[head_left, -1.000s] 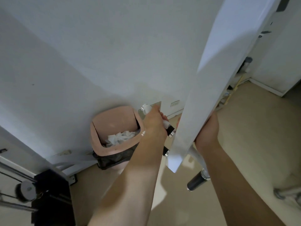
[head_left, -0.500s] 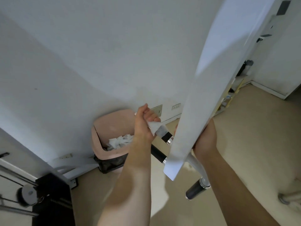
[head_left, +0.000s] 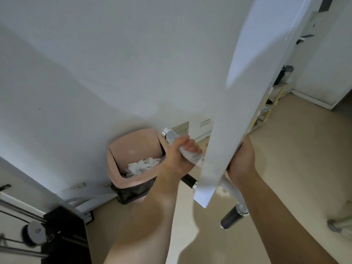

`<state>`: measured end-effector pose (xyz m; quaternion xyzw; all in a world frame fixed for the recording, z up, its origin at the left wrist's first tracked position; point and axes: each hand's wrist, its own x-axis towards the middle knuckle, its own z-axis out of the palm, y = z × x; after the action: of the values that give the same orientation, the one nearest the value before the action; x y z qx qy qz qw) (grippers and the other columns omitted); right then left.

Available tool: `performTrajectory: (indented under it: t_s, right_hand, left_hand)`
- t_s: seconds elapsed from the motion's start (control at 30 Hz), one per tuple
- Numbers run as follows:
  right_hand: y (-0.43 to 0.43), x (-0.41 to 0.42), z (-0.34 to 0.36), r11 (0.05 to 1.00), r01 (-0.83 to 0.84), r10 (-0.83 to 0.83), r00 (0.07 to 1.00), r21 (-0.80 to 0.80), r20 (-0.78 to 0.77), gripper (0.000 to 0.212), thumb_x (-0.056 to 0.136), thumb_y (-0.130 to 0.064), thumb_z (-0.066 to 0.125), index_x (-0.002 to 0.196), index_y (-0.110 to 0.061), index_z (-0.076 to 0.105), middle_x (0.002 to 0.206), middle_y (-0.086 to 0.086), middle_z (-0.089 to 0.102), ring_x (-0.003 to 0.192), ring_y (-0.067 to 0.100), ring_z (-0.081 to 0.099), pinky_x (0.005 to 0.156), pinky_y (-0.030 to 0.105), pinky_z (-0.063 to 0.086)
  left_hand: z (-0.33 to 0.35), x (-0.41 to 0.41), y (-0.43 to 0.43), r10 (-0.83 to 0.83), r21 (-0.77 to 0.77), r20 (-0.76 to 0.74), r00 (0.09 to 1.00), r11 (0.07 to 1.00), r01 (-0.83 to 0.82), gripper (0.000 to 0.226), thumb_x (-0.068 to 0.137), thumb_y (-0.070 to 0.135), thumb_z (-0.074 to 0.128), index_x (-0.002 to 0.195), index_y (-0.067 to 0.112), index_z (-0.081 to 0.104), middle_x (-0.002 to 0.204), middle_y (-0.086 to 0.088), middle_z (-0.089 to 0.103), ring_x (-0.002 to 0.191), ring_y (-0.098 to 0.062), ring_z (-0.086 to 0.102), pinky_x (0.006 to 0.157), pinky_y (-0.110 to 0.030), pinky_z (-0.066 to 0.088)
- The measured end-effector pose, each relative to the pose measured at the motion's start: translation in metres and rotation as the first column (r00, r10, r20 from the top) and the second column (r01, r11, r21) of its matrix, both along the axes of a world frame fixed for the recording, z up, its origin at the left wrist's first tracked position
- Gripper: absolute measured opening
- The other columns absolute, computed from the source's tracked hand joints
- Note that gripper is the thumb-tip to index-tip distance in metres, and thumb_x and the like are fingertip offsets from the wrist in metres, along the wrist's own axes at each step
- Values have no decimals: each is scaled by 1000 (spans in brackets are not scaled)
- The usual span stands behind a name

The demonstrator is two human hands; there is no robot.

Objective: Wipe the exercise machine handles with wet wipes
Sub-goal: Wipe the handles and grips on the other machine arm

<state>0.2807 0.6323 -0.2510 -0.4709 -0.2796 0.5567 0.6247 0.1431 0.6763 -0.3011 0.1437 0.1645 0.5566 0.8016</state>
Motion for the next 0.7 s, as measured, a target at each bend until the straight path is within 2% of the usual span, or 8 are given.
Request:
performTrajectory:
  t_s: [0.1, 0.2, 0.27, 0.33, 0.4, 0.5, 0.6, 0.7]
  right_hand:
    - [-1, -3, -4, 1000, -13, 13, 1000, -14, 4, 73, 61, -50, 60, 99, 11, 49, 98, 20, 49, 88, 37, 46, 80, 51, 39]
    - [-1, -6, -1, 1000, 1, -1, 1000, 11, 2, 71, 65, -49, 60, 101, 12, 49, 98, 20, 48, 89, 38, 46, 81, 52, 40]
    - [2, -6, 3, 1000, 14, -13, 1000, 9, -10, 55, 68, -47, 58, 92, 3, 52, 91, 21, 46, 83, 37, 44, 78, 49, 39]
    - [6, -3, 4, 999, 33, -33, 999, 19, -38, 36, 76, -42, 56, 78, -7, 49, 75, 18, 45, 72, 32, 44, 70, 42, 41]
    - [5, 0, 5, 1000, 7, -7, 998, 10, -66, 42, 71, -47, 67, 80, -10, 49, 75, 16, 44, 72, 33, 42, 71, 42, 41]
    - [3, 4, 1, 1000, -4, 4, 999, -1, -54, 78, 40, -56, 80, 94, -9, 51, 97, 15, 41, 88, 33, 38, 79, 49, 34]
    - [1, 3, 3, 1000, -8, 8, 1000, 0, 14, 72, 56, -51, 71, 92, 7, 47, 97, 17, 42, 87, 35, 38, 77, 50, 32]
    - [1, -3, 6, 999, 9, -7, 999, -50, 49, 56, 67, -54, 57, 95, -6, 52, 97, 17, 46, 88, 35, 42, 79, 50, 37]
  left_hand:
    - [2, -24, 22, 105, 42, 222, 969, 992, -117, 35, 76, 8, 80, 55, 18, 54, 44, 5, 52, 38, -7, 53, 48, -19, 42]
    - [12, -20, 20, 226, -170, 154, 962, 965, -199, 39, 84, 16, 71, 55, 23, 47, 42, 7, 45, 34, -4, 42, 44, -17, 34]
    - [23, 1, 11, 239, -328, -101, 966, 908, -259, 40, 88, 14, 67, 57, 22, 44, 41, 9, 40, 32, -5, 37, 41, -17, 34]
    - [32, 22, -2, 162, -367, -457, 875, 861, -351, 39, 86, 15, 69, 53, 17, 46, 39, 6, 44, 33, -10, 40, 41, -17, 34]
    - [32, 34, -9, 83, -366, -612, 786, 852, -375, 40, 80, 19, 72, 47, 13, 50, 37, 3, 50, 36, -15, 45, 44, -20, 37]
    - [34, 23, -2, -23, -451, -494, 869, 862, -233, 42, 85, 12, 68, 50, 16, 46, 39, 4, 48, 34, -13, 44, 47, -21, 39]
    - [30, -3, 15, 61, -359, -312, 948, 916, -177, 44, 85, 7, 63, 48, 19, 42, 42, 6, 41, 36, -9, 39, 45, -18, 44]
    - [18, -13, 15, 118, -108, -7, 993, 987, -118, 40, 80, 9, 67, 49, 20, 43, 41, 7, 41, 36, -6, 35, 42, -21, 41]
